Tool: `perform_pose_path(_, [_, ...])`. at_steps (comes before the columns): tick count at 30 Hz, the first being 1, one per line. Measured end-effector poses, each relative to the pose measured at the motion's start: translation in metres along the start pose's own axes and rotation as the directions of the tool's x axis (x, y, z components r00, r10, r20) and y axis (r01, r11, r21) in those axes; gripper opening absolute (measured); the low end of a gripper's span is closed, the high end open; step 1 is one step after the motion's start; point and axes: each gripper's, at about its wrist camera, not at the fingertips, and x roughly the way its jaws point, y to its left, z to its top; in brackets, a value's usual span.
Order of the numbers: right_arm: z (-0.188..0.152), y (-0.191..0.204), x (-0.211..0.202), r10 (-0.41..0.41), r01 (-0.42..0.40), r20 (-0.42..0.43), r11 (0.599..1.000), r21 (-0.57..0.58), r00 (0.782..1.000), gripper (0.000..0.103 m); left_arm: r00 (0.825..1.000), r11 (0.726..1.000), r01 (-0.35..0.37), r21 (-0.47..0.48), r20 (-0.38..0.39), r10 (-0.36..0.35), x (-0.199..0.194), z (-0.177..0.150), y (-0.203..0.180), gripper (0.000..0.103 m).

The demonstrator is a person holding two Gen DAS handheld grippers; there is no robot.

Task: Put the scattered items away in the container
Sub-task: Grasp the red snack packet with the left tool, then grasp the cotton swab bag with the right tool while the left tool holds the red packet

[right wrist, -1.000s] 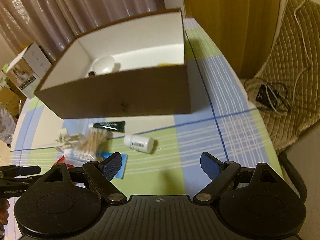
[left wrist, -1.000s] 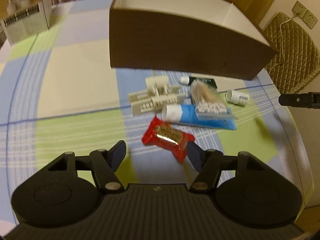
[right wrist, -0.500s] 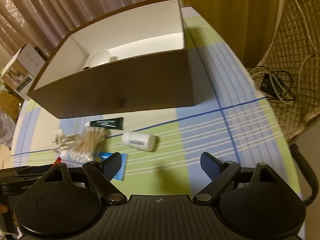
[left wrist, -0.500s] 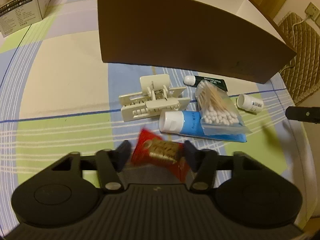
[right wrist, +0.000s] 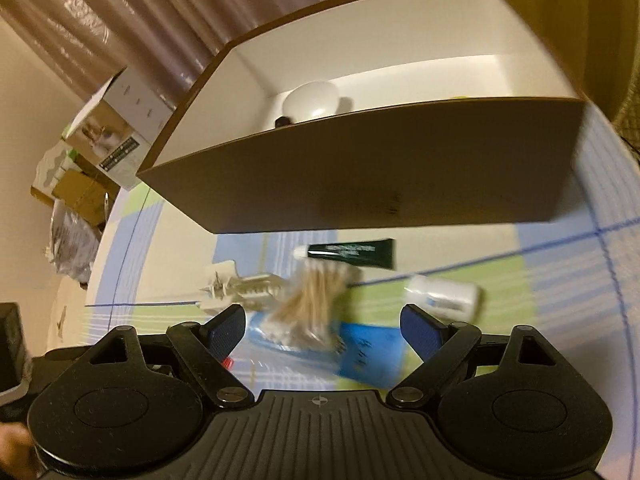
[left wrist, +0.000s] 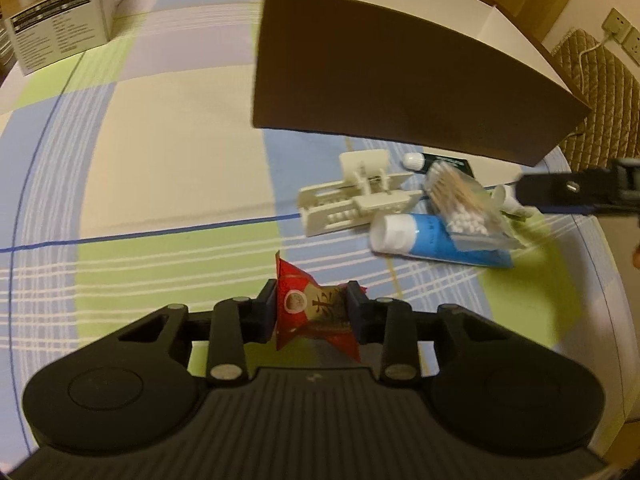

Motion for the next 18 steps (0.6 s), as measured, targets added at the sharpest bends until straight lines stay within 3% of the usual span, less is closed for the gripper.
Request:
perform_pose_path(7, [0.014,0.014,0.043,-0.062,0.059,-0.068,0.997,-0.045,0.996,0.09,1.0,1.0,-0.005,-0.015,0.006,0.005,-0.007,-0.004,0.013,0.028])
perform_pose_path(10, [0.012,0.015,0.055,-0.075,0.068,-0.11,0.996,-0.064,0.991,0.053,1.0,1.0,-0.009,-0.014,0.006,0.009,-0.009,-0.005,0.016,0.028])
perform_pose_path(12, [0.009,0.012,0.058,-0.089,0.083,-0.122,0.995,-0.059,0.989,0.05,1.0,1.0,-0.013,-0.012,0.006,0.013,-0.01,-0.005,0.018,0.027])
perform_pose_path(13, [0.008,0.011,0.056,-0.088,0.082,-0.112,0.995,-0.064,0.99,0.036,1.0,1.0,-0.013,-0.012,0.007,0.013,-0.011,-0.005,0.019,0.027])
perform_pose_path(18, [0.001,0.004,0.03,-0.033,0.029,-0.065,0.997,-0.066,0.997,0.031,1.0,1.0,-0.008,-0.002,0.013,0.008,-0.015,-0.003,0.02,0.024])
